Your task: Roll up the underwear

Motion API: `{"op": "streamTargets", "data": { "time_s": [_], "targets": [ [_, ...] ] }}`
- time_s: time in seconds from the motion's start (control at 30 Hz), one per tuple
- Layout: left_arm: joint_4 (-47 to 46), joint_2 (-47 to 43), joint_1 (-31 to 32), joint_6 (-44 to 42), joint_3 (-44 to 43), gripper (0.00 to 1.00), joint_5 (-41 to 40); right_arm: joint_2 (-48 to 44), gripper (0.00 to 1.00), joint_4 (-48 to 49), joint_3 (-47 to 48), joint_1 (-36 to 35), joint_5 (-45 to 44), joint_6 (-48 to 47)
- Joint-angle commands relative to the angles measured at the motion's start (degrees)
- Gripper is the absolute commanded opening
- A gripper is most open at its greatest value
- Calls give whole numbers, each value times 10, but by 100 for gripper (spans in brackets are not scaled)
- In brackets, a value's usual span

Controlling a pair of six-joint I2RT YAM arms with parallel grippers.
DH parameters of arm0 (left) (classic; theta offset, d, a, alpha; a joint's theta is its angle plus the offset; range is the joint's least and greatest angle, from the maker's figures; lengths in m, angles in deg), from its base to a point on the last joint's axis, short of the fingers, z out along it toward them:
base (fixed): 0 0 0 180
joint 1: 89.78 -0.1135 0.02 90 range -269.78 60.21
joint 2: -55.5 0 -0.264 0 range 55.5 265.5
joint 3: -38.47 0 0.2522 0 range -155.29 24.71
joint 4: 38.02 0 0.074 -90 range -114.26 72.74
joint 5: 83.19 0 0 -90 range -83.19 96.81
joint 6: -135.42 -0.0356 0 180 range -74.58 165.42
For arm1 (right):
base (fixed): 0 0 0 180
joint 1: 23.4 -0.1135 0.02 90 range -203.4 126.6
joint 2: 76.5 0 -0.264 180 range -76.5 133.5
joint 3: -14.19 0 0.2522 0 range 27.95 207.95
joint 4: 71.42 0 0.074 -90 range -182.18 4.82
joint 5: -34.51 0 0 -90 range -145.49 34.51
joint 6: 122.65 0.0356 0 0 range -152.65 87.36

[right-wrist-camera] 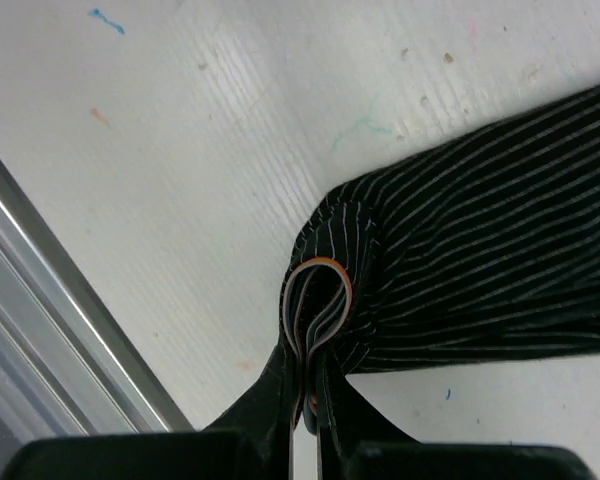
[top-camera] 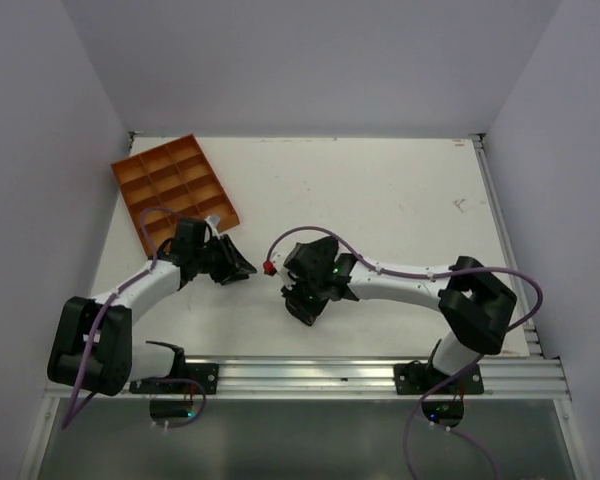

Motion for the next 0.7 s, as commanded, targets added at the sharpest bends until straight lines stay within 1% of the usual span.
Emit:
{"op": "streamTargets", "data": {
  "time_s": [0.0, 0.03, 0.1, 0.13, 0.23, 0.27, 0.37, 0.5, 0.67],
  "targets": [
    [-21, -15, -7, -93, -39, 36, 8, 37, 0, -20, 40, 31, 99, 3],
    [-47, -16, -7, -106, -38, 33, 14, 47, 0, -23, 47, 38, 132, 3],
    [-69, -30, -7, -129, -29, 30, 34, 65, 0, -25, 69, 56, 162, 2],
    [-91, -38, -7, -135, -24, 30, 38, 70, 0, -31, 77, 60, 174, -1],
    [-113, -68, -7, -137, 8, 29, 51, 102, 0, -59, 116, 81, 218, -13],
    [-154, -76, -7, -130, 27, 29, 56, 113, 0, -66, 131, 98, 244, -18],
    [-200, -109, -6, -127, 69, 30, 82, 141, 0, -82, 148, 135, 293, -20],
    [-224, -160, -5, -158, 97, 31, 100, 151, 0, -82, 148, 171, 326, -20],
    [-200, -174, 2, -240, 89, 33, 98, 194, 0, -113, 173, 193, 344, -33]
  ]
}}
